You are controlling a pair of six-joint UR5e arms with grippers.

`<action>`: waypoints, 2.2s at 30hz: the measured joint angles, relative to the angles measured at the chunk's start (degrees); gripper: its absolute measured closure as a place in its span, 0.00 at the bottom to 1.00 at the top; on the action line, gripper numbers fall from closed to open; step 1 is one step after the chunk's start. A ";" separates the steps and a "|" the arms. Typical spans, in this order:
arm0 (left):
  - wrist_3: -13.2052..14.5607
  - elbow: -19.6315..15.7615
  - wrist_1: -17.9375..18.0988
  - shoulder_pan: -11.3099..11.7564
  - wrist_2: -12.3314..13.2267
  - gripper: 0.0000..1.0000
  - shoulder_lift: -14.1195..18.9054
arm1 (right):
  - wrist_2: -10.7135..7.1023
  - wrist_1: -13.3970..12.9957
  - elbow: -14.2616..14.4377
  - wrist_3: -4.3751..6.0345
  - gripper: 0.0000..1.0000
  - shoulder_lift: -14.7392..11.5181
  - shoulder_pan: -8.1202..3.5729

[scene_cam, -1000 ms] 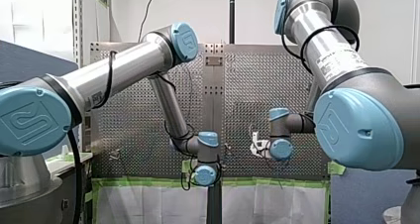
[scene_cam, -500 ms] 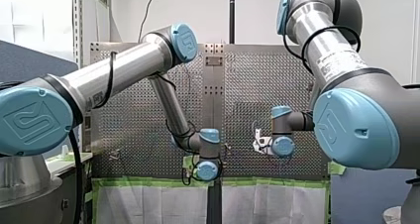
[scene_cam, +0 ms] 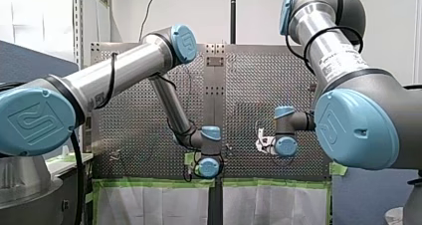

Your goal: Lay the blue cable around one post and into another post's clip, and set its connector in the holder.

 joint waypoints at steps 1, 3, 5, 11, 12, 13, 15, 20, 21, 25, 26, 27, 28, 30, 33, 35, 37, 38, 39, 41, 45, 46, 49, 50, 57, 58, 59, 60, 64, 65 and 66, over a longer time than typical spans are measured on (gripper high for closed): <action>-0.14 0.15 -0.26 0.08 0.17 1.00 0.00 | -0.03 0.05 0.00 -0.02 0.82 0.00 -0.05; -0.76 0.49 -0.87 0.20 0.56 1.00 0.00 | -0.12 0.20 0.00 -0.08 0.82 0.00 -0.13; -1.37 0.72 -1.32 0.29 0.83 1.00 -0.01 | -0.23 0.60 0.00 -0.16 0.82 0.00 -0.22; -2.46 1.13 -2.78 1.25 1.49 1.00 -0.58 | -0.33 1.46 -0.01 -0.16 0.82 0.01 -0.24; -2.69 1.22 -3.04 1.61 1.79 1.00 -0.91 | -0.37 1.45 0.00 -0.12 0.82 0.02 -0.18; -2.91 1.27 -3.15 1.89 2.06 1.00 -1.22 | -0.43 1.42 0.00 -0.07 0.82 0.02 -0.12; -3.42 1.37 -2.98 2.43 2.54 1.00 -2.08 | -0.51 1.40 -0.01 -0.05 0.82 0.02 -0.11; -3.42 1.82 -2.82 3.11 2.28 1.00 -2.95 | -0.57 1.34 0.00 -0.22 0.82 0.01 -0.34; -3.44 2.14 -3.03 3.24 2.19 1.00 -2.91 | -0.58 1.31 -0.01 -0.26 0.82 0.01 -0.38; -3.55 3.53 -4.19 3.43 2.14 1.00 -2.77 | -0.59 0.89 -0.01 -0.46 0.82 0.02 -0.52; -3.57 3.85 -4.41 3.45 2.14 1.00 -2.77 | -0.59 0.74 0.00 -0.49 0.82 0.04 -0.56; -3.60 4.28 -4.63 3.47 2.16 1.00 -2.76 | -0.59 0.58 -0.01 -0.52 0.82 0.05 -0.59; -3.62 4.56 -4.75 3.48 2.19 1.00 -2.76 | -0.59 0.36 0.00 -0.55 0.82 0.06 -0.62; -3.64 5.06 -4.90 3.48 2.39 1.00 -2.75 | -0.61 0.06 -0.01 -0.48 0.82 0.08 -0.67; -3.69 5.38 -4.99 3.47 2.66 1.00 -2.74 | -0.75 -0.28 -0.20 -0.04 0.82 0.09 -0.81; -3.75 5.46 -5.01 3.48 2.79 1.00 -2.74 | -0.90 -0.06 -0.65 0.18 0.82 0.10 -0.90; -3.80 5.51 -5.04 3.49 2.87 1.00 -2.74 | -1.01 0.25 -1.09 0.31 0.82 0.12 -0.95; -3.83 5.51 -5.05 3.49 2.89 1.00 -2.73 | -1.04 0.36 -1.23 0.35 0.82 0.14 -0.99; -3.86 5.52 -5.07 3.49 2.90 1.00 -2.73 | -1.07 0.47 -1.35 0.39 0.82 0.17 -1.05; -3.81 5.55 -5.08 3.49 2.86 1.00 -2.74 | -1.09 0.67 -1.55 0.42 0.82 0.25 -1.20; -3.14 5.76 -5.01 3.50 2.89 1.00 -2.74 | -0.99 0.84 -1.76 0.44 0.82 0.32 -1.48; -2.98 5.79 -4.98 3.50 2.87 1.00 -2.74 | -0.97 0.83 -1.77 0.42 0.82 0.35 -1.54; -2.57 5.85 -4.94 3.50 2.76 1.00 -2.73 | -0.88 0.60 -1.86 0.34 0.82 0.92 -1.84; -2.47 5.92 -4.96 3.50 2.74 1.00 -2.73 | -0.90 0.52 -1.91 0.31 0.82 1.12 -1.95; -2.05 6.74 -5.08 3.55 2.74 1.00 -2.74 | -1.09 0.33 -2.87 0.33 0.82 2.35 -2.83; -2.07 6.78 -5.09 3.55 2.78 1.00 -2.75 | -1.10 0.31 -3.01 0.35 0.82 2.55 -3.04; -2.10 6.81 -5.09 3.56 2.82 1.00 -2.75 | -1.12 0.27 -3.10 0.37 0.82 2.67 -3.20; -2.09 6.84 -5.09 3.56 2.86 1.00 -2.75 | -1.14 0.23 -3.17 0.37 0.82 2.76 -3.36; -2.02 6.87 -5.09 3.62 2.91 1.00 -2.74 | -1.56 0.24 -3.79 0.33 0.82 3.41 -4.15; -2.02 6.89 -5.09 3.66 2.92 1.00 -2.74 | -1.68 0.30 -4.00 0.31 0.82 3.66 -4.32; -2.00 6.95 -5.11 3.70 2.95 1.00 -2.74 | -1.77 0.37 -4.21 0.32 0.82 3.92 -4.49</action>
